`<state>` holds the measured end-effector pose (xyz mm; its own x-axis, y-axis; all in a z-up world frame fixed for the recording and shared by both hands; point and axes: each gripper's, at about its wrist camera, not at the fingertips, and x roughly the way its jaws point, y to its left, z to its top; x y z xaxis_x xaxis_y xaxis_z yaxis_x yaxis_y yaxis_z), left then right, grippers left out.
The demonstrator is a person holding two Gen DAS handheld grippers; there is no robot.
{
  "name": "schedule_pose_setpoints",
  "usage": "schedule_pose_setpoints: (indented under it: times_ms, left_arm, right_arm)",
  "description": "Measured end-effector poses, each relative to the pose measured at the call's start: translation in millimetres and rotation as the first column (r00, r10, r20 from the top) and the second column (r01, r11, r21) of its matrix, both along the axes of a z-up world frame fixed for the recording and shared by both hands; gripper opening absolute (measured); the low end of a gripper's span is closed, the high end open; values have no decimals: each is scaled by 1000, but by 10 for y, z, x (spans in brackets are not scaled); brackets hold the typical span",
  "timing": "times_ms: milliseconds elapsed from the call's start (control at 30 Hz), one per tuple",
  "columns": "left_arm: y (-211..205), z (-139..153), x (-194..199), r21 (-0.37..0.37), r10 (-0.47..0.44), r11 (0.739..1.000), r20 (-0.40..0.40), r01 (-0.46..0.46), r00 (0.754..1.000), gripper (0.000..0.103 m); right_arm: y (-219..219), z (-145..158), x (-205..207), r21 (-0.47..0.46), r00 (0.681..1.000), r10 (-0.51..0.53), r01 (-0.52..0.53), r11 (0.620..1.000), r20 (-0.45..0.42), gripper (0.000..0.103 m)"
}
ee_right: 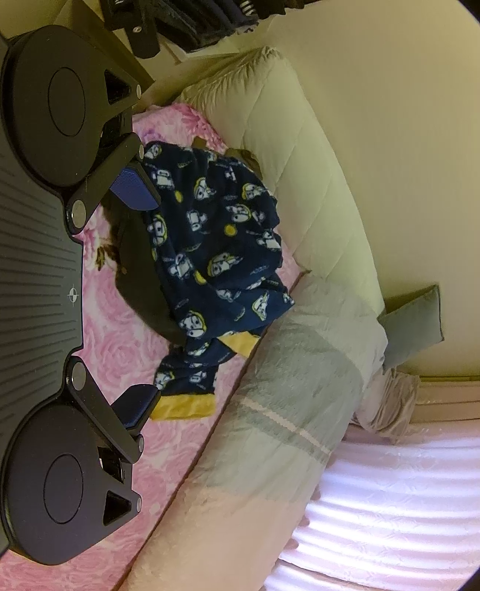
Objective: Fold clothes
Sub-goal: 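Approach the crumpled navy fleece pants on the bed with both tools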
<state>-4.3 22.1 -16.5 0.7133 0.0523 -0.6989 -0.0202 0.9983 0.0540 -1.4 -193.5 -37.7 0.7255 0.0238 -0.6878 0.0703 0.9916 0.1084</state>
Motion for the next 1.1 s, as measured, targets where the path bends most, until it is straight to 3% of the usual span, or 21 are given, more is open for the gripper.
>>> schedule_pose_setpoints:
  times_ms: [567, 1100]
  left_arm:
    - [-243, 212, -430, -16, 95, 995, 38, -95, 995, 97]
    - [-690, 188, -946, -34, 146, 989, 61, -144, 987, 97]
  right_arm:
    - [-241, 235, -200, 0, 996, 82, -82, 997, 45, 103]
    - [-664, 263, -647, -2, 987, 142, -142, 990, 72, 103]
